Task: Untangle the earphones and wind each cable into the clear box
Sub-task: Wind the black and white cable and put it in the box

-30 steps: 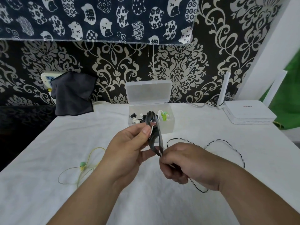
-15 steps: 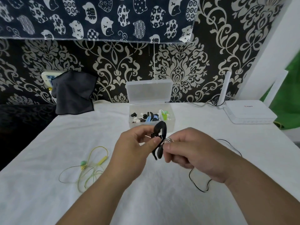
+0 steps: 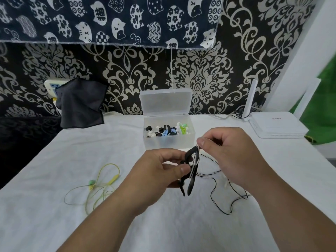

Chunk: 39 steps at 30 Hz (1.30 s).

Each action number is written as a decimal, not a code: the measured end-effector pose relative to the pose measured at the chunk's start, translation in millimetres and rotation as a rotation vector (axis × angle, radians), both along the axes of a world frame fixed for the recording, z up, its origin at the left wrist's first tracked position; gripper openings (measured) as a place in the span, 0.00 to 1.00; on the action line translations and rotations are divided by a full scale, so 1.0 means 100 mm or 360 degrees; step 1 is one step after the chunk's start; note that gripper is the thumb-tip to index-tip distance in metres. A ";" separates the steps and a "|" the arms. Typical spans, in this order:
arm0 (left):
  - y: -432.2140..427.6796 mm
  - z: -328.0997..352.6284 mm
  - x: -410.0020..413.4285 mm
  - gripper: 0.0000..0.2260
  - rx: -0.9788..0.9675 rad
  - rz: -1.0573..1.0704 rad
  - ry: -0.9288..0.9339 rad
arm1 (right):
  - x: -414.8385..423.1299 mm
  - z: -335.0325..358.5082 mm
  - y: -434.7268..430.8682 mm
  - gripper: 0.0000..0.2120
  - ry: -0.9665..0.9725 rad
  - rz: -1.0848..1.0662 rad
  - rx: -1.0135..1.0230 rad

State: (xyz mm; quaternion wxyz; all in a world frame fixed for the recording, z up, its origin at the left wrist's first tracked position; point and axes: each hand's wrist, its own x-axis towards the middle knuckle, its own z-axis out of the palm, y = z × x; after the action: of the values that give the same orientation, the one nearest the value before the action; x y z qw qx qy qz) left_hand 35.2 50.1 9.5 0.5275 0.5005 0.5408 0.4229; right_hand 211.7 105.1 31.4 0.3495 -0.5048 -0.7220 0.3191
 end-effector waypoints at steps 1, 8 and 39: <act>0.00 0.01 0.00 0.08 -0.0004 -0.0007 -0.0017 | 0.00 -0.01 0.01 0.11 0.0021 -0.0009 -0.0031; 0.00 0.01 -0.03 0.08 -0.0054 0.0010 0.0039 | -0.04 0.04 -0.03 0.12 0.0093 0.0018 0.0005; 0.10 -0.01 -0.16 0.05 0.0101 0.0556 -0.0361 | -0.19 -0.21 -0.18 0.18 -0.0205 0.0626 -0.0886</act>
State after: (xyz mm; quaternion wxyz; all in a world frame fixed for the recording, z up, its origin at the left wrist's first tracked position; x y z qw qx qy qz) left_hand 19.6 59.9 8.0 0.4876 0.3646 0.5429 0.5785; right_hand 192.2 87.5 10.1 0.0839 -0.4511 -0.7113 0.5324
